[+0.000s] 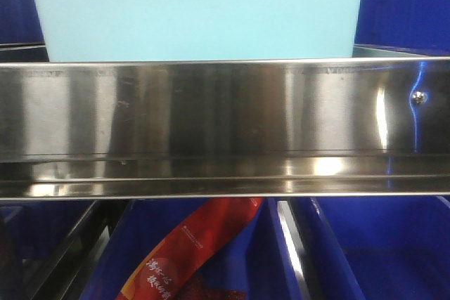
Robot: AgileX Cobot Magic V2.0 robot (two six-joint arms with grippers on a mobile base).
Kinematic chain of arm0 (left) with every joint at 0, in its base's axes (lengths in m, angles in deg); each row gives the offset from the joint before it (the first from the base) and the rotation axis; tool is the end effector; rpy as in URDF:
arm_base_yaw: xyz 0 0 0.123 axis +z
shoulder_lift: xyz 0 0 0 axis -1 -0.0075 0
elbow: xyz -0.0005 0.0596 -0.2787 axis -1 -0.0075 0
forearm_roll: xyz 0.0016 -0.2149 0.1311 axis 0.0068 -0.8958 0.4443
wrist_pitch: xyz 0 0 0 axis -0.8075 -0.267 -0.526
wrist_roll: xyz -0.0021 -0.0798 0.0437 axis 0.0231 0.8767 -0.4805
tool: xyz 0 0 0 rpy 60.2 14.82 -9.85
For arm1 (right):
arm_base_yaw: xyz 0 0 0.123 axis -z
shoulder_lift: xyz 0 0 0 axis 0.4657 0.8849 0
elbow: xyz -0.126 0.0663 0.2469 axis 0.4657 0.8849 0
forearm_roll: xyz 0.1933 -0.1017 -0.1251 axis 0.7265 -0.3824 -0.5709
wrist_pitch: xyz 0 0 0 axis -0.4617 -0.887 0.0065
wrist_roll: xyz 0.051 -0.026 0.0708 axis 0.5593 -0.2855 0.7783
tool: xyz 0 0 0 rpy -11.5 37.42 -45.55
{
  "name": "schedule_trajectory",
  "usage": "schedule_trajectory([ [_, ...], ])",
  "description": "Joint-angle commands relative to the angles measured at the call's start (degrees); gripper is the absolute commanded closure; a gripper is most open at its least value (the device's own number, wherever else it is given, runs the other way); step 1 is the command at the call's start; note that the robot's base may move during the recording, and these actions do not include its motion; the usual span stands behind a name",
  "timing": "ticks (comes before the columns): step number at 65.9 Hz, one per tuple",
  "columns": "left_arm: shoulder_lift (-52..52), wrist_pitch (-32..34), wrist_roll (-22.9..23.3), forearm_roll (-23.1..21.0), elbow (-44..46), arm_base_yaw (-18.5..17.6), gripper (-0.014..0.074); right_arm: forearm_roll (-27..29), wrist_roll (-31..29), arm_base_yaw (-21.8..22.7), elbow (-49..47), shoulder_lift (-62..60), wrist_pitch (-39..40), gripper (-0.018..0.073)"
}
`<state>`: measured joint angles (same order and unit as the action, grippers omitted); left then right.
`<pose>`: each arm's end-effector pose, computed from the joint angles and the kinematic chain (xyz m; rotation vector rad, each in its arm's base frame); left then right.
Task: Fetch blue bin and place on conveyor start
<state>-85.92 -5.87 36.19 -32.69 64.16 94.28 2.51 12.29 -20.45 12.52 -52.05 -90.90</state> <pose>0.0567 0.0049 0.2073 -0.0219 1.5427 0.1126 0.0565 -0.0069 0.2046 0.1025 1.5728 -0.0931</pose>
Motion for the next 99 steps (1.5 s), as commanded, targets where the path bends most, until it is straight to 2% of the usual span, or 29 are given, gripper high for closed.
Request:
schedule_trajectory([
  [1, 0.2, 0.9, 0.0, 0.0, 0.2, -0.3, 0.0677, 0.1, -0.3, 0.1, -0.1, -0.2, 1.2, 0.0721],
  [34, 0.2, 1.1, 0.0, 0.4, 0.2, -0.3, 0.0677, 0.1, -0.3, 0.1, -0.1, -0.2, 2.6, 0.0721],
  [53, 0.2, 5.0, 0.0, 0.4, 0.2, -0.3, 0.0677, 0.1, -0.3, 0.1, -0.1, -0.2, 3.7, 0.0721],
  [62, 0.2, 9.2, 0.0, -4.7, 0.2, -0.3, 0.0677, 4.2, -0.2, 0.1, -0.5, -0.2, 5.4, 0.0721],
  [66, 0.2, 9.5, 0.0, -5.4, 1.1, -0.3, 0.0677, 4.9, -0.2, 0.1, -3.5, -0.2, 5.0, 0.0721],
  [73, 0.2, 4.3, 0.0, -5.3, 8.1, -0.3, 0.0677, 4.9, -0.2, 0.1, -13.3, -0.2, -1.2, 0.0721],
  [81, -1.8, -7.7, 0.0, -4.4, 17.5, -0.3, 0.0649, 4.8, -0.2, 0.0, -24.1, 2.4, -11.2, 0.0712],
  [86, -5.5, -15.2, 0.0, -4.4, 24.0, -0.3, 0.0572, 4.9, -0.2, 0.0, -28.8, 5.8, -13.0, 0.0624],
  [90, -8.8, -17.8, 0.0, -4.4, 27.5, -0.3, 0.0468, 4.9, -0.2, 0.0, -32.1, 8.4, -13.5, 0.0480],
  [96, -13.8, -17.1, 0.0, -4.1, 31.7, -0.3, 0.0283, 4.9, -0.2, 0.0, -34.9, 13.0, -13.5, 0.0178],
  [99, -15.5, -16.2, 0.0, -4.2, 32.7, -0.3, 0.0223, 4.8, -0.2, 0.0, -35.0, 15.2, -13.5, 0.0034],
])
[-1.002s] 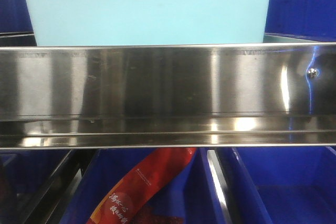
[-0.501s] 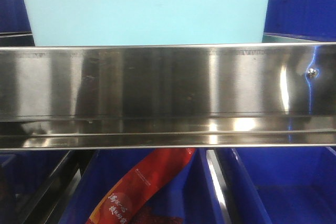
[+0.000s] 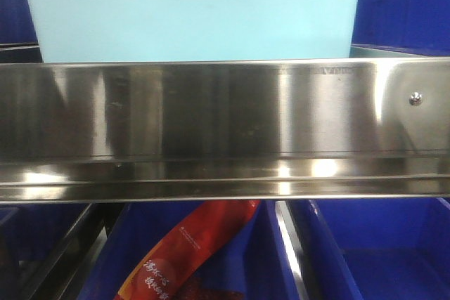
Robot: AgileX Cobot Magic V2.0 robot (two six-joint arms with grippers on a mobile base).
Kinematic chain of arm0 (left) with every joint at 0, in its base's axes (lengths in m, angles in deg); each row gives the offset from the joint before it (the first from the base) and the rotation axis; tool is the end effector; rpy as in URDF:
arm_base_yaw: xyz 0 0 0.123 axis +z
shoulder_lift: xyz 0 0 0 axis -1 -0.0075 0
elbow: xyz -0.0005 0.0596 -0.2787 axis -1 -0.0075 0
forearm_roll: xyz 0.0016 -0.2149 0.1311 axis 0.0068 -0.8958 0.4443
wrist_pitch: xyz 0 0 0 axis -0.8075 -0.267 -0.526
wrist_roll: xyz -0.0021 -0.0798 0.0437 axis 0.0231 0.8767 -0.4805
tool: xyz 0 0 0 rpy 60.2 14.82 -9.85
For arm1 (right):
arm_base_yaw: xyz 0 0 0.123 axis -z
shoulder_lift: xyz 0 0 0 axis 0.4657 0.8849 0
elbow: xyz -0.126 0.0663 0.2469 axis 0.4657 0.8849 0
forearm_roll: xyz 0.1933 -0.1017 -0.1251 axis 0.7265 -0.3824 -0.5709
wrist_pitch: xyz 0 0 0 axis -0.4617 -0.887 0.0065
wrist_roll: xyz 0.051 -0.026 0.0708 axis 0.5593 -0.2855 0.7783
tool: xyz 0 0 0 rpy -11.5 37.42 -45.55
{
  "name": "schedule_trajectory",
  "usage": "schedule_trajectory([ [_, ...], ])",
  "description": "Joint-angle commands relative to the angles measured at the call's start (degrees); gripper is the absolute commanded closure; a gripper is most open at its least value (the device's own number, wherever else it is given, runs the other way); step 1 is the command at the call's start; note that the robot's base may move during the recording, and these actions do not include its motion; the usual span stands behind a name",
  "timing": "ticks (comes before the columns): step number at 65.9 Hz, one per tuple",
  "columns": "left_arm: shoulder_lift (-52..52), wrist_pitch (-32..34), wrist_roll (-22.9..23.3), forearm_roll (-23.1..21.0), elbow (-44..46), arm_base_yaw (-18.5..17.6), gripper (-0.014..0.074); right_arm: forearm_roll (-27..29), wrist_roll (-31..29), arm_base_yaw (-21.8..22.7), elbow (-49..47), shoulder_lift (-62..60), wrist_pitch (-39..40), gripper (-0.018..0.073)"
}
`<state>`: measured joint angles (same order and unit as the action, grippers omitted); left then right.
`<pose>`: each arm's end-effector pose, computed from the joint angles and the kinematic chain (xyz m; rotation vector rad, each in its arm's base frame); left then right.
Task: Fetch blue bin and place on conveyor start
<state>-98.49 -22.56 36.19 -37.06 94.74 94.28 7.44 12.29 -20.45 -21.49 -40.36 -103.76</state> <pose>0.0470 0.0032 0.3446 -0.0710 1.5173 0.0462 0.0349 -0.0010 0.3671 0.1194 1.4032 -0.0082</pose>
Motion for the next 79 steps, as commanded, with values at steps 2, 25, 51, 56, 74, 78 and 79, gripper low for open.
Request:
schedule_trajectory([
  [2, -4.2, 0.9, 0.0, 0.2, 2.6, -0.3, 0.0178, -0.2, -0.2, 0.0, -1.0, 4.5, -0.5, -0.0023],
  [25, -13.3, -2.5, -2.4, 0.5, 8.9, -16.1, 0.0102, 2.9, -6.2, -6.4, -7.8, 17.3, -3.7, -0.0009],
  [51, -43.5, -16.1, 0.0, -0.6, 33.6, -26.0, 0.0102, 2.8, -5.7, -20.7, -31.0, 45.4, -18.1, -0.0008],
  [56, -50.3, -22.2, 2.4, -0.6, 42.0, -25.0, 0.0102, 2.1, -2.9, -20.7, -40.5, 51.9, -25.5, 0.0001],
  [74, -72.4, -41.0, 5.2, 3.9, 65.8, -20.7, 0.0102, -7.4, 5.1, -20.7, -70.6, 74.9, -48.5, 0.0001],
  [78, -76.0, -42.6, 5.5, 3.9, 68.8, -20.1, 0.0102, -7.4, 5.1, -20.7, -74.4, 79.1, -49.5, 0.0001],
  [79, -76.8, -42.9, 5.5, 3.9, 69.3, -20.0, 0.0102, -7.4, 5.1, -20.7, -75.0, 79.9, -49.6, 0.0001],
])
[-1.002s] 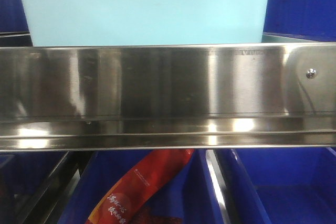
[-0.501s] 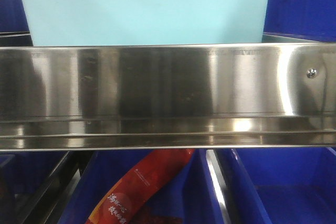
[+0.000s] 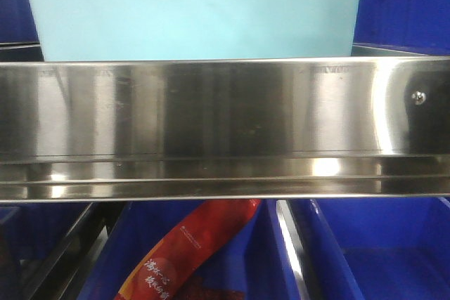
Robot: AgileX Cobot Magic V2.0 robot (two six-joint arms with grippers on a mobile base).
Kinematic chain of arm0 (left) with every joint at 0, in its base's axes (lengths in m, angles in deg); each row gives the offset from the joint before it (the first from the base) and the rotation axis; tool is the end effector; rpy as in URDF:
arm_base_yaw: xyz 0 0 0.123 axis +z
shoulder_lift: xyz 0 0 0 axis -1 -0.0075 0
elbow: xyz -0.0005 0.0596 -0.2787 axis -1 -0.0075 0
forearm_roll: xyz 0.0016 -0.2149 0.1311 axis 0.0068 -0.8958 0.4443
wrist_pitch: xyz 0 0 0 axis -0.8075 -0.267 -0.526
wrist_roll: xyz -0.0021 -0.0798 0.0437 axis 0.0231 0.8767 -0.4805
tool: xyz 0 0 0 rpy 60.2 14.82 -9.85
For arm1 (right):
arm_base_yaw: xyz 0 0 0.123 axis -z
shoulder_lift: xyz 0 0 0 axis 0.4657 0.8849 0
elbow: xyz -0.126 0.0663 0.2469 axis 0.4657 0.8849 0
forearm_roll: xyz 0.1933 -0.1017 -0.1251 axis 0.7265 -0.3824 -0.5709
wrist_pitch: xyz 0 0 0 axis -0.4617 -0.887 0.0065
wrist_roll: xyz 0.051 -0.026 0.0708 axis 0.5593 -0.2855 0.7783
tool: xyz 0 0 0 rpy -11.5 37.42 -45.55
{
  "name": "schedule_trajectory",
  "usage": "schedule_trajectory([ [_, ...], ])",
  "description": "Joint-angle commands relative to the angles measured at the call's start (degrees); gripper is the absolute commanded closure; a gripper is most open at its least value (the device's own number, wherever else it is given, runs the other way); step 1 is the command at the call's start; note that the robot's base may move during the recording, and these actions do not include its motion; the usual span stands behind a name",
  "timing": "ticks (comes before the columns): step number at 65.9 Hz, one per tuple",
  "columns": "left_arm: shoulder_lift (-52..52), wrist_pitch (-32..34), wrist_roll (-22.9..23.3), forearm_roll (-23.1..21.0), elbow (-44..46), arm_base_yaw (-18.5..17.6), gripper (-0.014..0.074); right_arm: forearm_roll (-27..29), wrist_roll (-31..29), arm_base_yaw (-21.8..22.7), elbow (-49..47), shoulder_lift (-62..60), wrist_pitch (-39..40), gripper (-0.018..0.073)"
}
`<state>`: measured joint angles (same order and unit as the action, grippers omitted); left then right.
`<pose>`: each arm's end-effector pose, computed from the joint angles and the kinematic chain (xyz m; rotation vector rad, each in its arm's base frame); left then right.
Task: Fetch blue bin and place on conveyor start
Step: 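Grip the teal bin's side walls with both grippers and lift it off the shelf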
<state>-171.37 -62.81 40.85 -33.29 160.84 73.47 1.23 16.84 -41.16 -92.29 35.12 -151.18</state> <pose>0.3062 -0.0847 0.4339 0.2406 2.3292 -0.1212 0.3069 0.0743 0.4605 -0.2139 2.3151 0.1600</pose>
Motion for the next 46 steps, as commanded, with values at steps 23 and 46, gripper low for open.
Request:
schedule_trajectory([
  [23, -16.5, -3.4, 0.9, 0.4, 5.3, 1.5, 0.0102, -1.1, 0.8, 0.0, -6.7, 18.3, -2.0, 0.0001],
  [46, -21.3, -3.8, 1.9, 0.1, 5.3, 3.3, 0.0136, -0.8, 1.8, 0.0, -6.6, 23.5, -1.7, 0.0091],
])
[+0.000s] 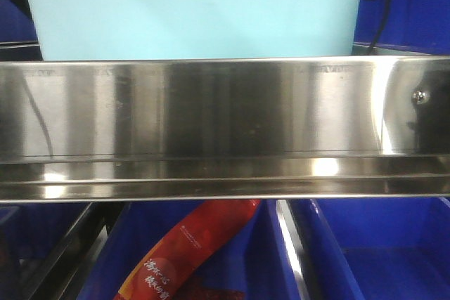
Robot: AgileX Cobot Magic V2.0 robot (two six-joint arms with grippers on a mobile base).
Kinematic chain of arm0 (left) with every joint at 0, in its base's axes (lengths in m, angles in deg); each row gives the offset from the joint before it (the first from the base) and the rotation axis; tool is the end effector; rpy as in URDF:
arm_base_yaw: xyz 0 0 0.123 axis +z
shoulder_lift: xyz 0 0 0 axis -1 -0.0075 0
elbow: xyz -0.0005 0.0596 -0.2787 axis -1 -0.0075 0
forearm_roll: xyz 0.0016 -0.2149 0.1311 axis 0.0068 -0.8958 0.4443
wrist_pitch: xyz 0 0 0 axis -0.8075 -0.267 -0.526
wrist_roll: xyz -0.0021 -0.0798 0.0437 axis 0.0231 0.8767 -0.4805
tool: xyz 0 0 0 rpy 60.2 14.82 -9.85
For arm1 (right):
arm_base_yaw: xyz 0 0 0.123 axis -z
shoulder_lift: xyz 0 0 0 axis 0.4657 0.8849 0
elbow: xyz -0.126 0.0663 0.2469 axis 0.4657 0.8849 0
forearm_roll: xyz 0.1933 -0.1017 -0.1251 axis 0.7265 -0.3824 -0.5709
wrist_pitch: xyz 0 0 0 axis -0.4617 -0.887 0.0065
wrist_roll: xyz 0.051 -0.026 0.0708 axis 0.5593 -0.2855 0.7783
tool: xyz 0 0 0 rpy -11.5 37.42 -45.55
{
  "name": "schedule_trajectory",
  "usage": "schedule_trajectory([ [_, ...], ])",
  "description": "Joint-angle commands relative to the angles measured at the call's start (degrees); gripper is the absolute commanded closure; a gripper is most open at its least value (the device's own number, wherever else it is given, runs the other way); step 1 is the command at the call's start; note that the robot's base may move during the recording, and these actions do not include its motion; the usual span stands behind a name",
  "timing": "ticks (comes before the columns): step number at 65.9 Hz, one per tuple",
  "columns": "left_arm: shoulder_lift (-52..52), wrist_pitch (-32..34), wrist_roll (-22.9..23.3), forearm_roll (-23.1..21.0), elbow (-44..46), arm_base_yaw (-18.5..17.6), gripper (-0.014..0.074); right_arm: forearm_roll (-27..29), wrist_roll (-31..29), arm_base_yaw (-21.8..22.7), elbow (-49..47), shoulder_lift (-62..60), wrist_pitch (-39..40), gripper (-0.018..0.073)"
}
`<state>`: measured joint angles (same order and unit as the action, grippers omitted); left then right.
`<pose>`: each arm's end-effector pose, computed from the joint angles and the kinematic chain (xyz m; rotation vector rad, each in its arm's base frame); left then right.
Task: Fetch blue bin and place on conveyor start
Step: 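Grip the teal bin's side walls with both grippers and lift it off the shelf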
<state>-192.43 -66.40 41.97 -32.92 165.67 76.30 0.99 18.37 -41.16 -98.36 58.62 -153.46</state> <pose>0.3992 -0.0898 0.3210 0.1921 2.6763 -0.0331 0.4146 0.0996 0.3357 -0.2085 2.6604 0.1129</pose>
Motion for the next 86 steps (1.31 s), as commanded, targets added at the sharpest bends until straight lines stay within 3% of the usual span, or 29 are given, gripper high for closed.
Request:
schedule_trajectory([
  [1, -0.2, -0.2, 0.8, -0.3, 0.5, 0.5, 0.0149, -0.5, 0.3, 0.0, -0.5, 0.0, 0.6, 0.0102],
  [8, -0.2, -0.5, 0.8, -0.4, 0.5, 0.5, 0.0319, -0.5, 0.3, 0.0, -0.5, 0.0, 0.6, 0.0330],
  [16, -0.2, -0.4, 0.8, -0.4, 0.6, 0.5, 0.0626, -0.5, 0.3, 0.0, -0.5, 0.0, 0.2, 0.0687],
  [18, -0.2, -0.4, 0.8, -0.4, 0.6, 0.5, 0.0703, -0.5, 0.3, 0.0, -0.5, 0.0, 0.2, 0.0727],
  [46, 2.4, -0.5, 0.8, -1.4, 0.6, 0.5, 0.0708, -0.9, 0.7, 0.0, -0.5, -1.6, -1.4, 0.0712],
  [86, 22.1, 0.0, 0.8, -3.8, 0.6, 0.5, 0.0708, -0.5, 0.7, 0.0, -0.6, -21.3, 0.8, 0.0712],
])
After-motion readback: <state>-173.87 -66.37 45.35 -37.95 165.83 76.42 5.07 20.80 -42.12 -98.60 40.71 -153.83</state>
